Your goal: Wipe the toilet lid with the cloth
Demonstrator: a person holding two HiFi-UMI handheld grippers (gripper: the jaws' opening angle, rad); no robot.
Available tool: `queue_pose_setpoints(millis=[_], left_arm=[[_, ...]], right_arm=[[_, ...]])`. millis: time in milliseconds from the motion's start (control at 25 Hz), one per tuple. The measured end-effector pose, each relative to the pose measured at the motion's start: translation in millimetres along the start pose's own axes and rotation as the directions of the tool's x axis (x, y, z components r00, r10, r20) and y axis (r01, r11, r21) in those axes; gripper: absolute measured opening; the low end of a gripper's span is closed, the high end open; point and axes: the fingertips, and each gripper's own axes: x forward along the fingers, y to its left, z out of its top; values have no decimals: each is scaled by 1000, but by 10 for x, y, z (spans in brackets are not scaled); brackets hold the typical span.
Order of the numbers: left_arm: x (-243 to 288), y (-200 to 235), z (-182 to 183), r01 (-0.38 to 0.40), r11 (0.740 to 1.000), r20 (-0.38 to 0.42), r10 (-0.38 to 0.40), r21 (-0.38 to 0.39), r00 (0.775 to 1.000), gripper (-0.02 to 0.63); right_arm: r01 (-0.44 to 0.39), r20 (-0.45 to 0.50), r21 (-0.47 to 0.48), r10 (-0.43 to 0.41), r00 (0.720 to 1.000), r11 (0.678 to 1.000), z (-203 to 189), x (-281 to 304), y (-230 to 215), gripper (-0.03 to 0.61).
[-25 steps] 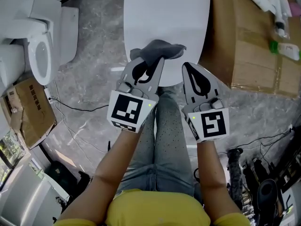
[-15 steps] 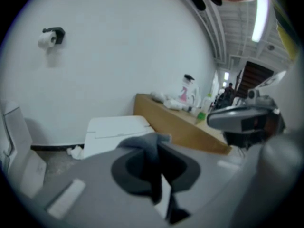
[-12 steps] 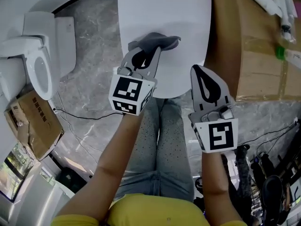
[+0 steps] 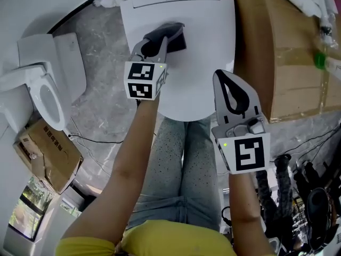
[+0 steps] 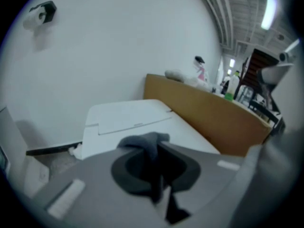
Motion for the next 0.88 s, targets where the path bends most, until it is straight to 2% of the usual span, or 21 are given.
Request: queue_pose_setpoints(millis=[160, 320, 600, 720, 800, 880], left_arm=[[259, 289, -109, -52, 998, -37, 53, 29, 998, 18], [475, 568, -324, -127, 992, -112, 129, 27, 985, 18], [704, 459, -192, -206, 978, -40, 207, 24, 978, 5], [965, 159, -19, -145, 988, -29, 147, 52, 989, 5], [1174, -171, 104, -58, 994, -41, 62, 91, 997, 5], [1336, -550, 174, 46, 994, -73, -39, 101, 997, 6]], right_arm=[[2, -15, -18, -2, 1000, 1000, 35, 256, -20, 15], [-3, -35, -26, 2, 999, 1000, 30, 430, -28, 15], [35, -72, 11, -34, 997, 999, -131, 431, -173, 15], [52, -81, 15, -51, 995, 999, -165, 375, -205, 15], [63, -88, 9, -62, 994, 998, -189, 321, -224, 15], [72, -93, -3, -72, 993, 997, -209, 250, -237, 15]])
